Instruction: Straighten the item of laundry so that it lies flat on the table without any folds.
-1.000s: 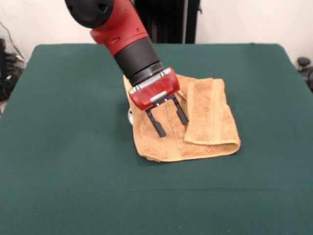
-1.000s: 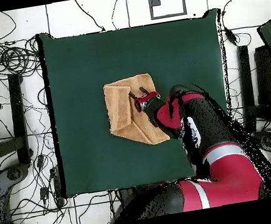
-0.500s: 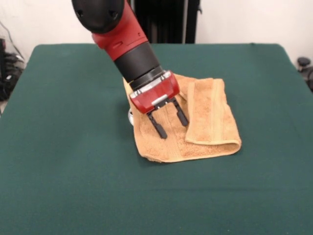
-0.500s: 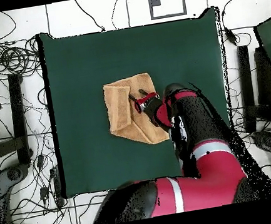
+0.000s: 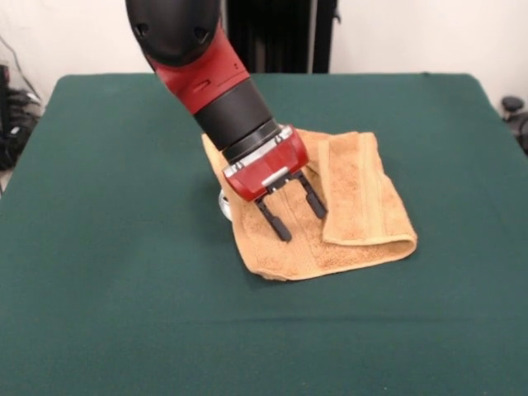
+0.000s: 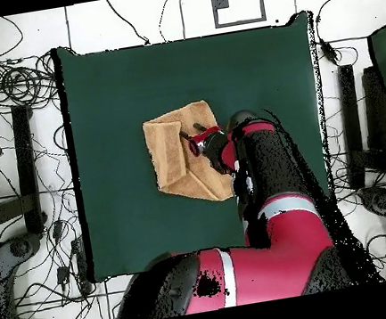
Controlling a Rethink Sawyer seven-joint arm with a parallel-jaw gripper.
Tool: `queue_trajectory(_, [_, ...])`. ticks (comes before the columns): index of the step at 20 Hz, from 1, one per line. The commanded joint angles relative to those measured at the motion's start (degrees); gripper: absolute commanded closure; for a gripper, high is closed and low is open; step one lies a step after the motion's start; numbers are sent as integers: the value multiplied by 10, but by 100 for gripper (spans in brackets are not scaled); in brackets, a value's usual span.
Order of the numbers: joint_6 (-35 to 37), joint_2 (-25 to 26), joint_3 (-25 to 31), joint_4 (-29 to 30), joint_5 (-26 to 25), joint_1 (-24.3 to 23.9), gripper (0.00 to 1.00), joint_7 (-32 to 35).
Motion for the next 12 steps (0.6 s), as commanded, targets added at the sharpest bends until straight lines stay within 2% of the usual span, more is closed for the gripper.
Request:
queue_trajectory(1, [-35, 99, 54, -27, -7, 44, 0, 212])
queue_trajectory(4, [-58, 100, 53, -27, -4, 50, 0, 250])
queue_trajectory(12, [-109, 69, 74, 21, 37, 48, 0, 297])
